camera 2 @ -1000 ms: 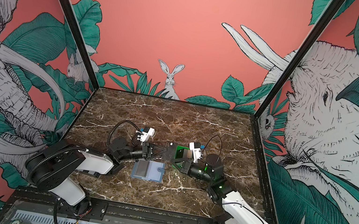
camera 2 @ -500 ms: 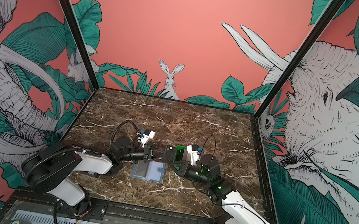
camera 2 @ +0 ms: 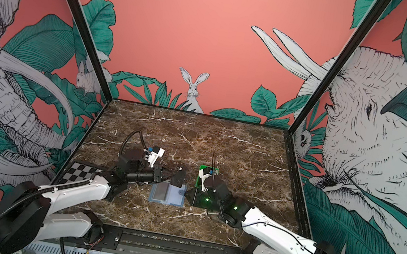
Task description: Put the credit cards into the card holder
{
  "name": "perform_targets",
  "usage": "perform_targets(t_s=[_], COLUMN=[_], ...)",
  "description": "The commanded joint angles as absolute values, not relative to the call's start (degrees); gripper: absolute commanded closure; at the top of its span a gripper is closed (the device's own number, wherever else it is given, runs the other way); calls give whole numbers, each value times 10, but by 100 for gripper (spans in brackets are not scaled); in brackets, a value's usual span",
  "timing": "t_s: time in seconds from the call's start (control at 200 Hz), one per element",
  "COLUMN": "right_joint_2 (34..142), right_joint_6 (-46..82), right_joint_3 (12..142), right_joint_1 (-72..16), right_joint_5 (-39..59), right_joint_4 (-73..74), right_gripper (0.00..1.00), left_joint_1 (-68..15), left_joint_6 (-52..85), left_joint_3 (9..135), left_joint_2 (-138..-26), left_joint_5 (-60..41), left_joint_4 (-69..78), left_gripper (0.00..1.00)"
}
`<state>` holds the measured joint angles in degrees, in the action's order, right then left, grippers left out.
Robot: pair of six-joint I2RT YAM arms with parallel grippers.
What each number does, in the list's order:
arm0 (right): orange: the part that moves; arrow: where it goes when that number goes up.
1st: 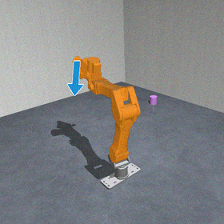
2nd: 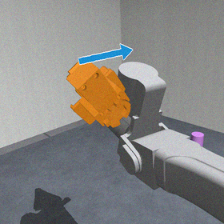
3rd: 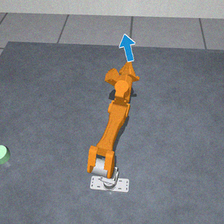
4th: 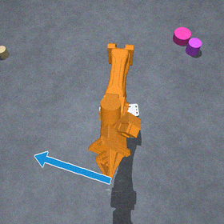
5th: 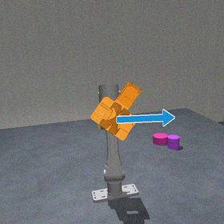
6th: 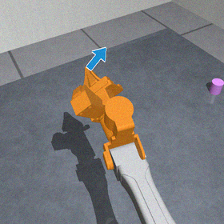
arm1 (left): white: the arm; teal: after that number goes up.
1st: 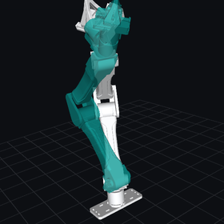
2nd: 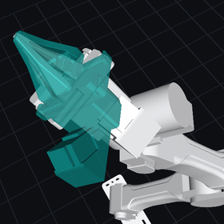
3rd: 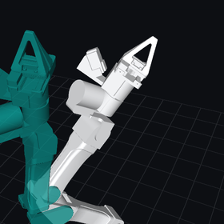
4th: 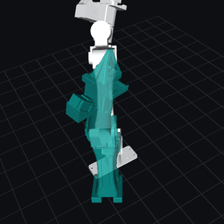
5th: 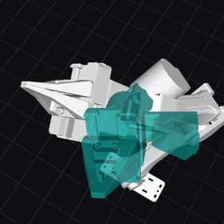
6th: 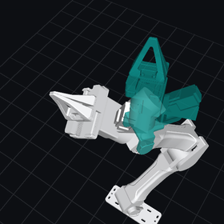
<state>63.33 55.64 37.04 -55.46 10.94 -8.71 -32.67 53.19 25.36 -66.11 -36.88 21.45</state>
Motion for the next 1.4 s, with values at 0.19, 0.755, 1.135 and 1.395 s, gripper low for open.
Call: perform_targets(t_s=[0.19,0.755,1.135,1.395], right_joint_2=[786,875,912,940], right_joint_6=[556,568,563,563], right_joint_3=[436,464,474,474], right_joint_1=[-597,-602,-602,-602], right_joint_5=[48,11,-2,-5], right_joint_4=[-127,-131,-133,-134], right_gripper=[82,87,89,89], left_joint_1=[-302,-295,-294,-294], left_joint_6=[485,474,471,466], left_joint_3=[205,186,192,190], left_joint_2=[-565,-568,-619,-657], left_joint_5=[-349,-327,-312,-310], left_joint_4=[76,65,81,97], left_gripper=[98,98,98,98])
